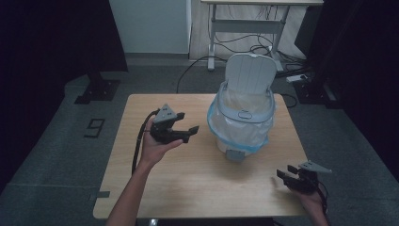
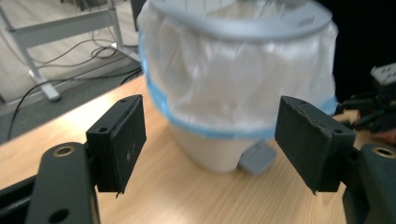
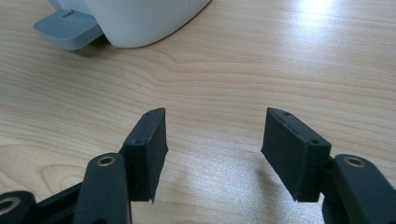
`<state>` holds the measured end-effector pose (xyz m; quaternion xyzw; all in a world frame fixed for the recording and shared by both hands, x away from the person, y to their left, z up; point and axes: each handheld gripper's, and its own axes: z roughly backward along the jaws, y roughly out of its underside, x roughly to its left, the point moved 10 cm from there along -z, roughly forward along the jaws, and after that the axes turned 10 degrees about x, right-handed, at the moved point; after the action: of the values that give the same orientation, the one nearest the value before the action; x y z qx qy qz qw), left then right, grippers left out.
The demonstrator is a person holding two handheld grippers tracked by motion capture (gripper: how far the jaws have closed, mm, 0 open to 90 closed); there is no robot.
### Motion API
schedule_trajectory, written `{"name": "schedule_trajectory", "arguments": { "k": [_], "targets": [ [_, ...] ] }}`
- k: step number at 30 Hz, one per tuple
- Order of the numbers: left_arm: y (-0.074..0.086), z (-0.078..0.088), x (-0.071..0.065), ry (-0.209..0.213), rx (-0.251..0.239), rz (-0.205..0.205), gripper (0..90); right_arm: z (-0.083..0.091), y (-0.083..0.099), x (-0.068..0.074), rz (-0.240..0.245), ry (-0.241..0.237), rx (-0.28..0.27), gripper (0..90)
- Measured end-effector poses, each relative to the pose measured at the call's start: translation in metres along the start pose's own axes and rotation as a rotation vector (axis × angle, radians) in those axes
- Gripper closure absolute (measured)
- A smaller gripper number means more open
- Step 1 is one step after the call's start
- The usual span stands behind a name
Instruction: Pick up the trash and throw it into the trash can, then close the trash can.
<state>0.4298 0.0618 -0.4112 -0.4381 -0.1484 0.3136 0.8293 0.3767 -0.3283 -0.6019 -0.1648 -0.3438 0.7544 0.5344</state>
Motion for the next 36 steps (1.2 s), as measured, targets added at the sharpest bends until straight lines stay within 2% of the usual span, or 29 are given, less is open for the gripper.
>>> {"name": "schedule_trajectory", "arguments": {
  "k": [8, 15, 20, 25, 31, 36],
  "targets": [
    [0.056, 0.005, 0.003, -0.014, 0.045, 0.044, 24.5, -0.003, 0.002, 0.000, 0.002, 0.000, 0.017, 39.1],
    [0.101, -0.008, 0.005, 0.007, 0.117, 0.089, 24.6, -0.004, 0.002, -0.003, -0.009, -0.009, 0.022, 38.1],
    [0.111, -0.011, 0.005, 0.015, 0.117, 0.112, 24.7, 0.000, -0.001, -0.008, -0.030, -0.018, 0.010, 35.0],
    [0.115, -0.014, 0.003, 0.019, 0.123, 0.112, 24.7, 0.006, -0.011, -0.002, -0.008, -0.026, -0.018, 30.6],
    [0.124, -0.022, 0.000, 0.027, 0.153, 0.105, 24.8, 0.023, -0.034, 0.005, 0.026, -0.049, -0.078, 29.3],
    [0.128, -0.025, 0.000, 0.027, 0.162, 0.107, 25.0, 0.048, -0.062, 0.002, 0.005, -0.066, -0.160, 29.2]
  ]
}}
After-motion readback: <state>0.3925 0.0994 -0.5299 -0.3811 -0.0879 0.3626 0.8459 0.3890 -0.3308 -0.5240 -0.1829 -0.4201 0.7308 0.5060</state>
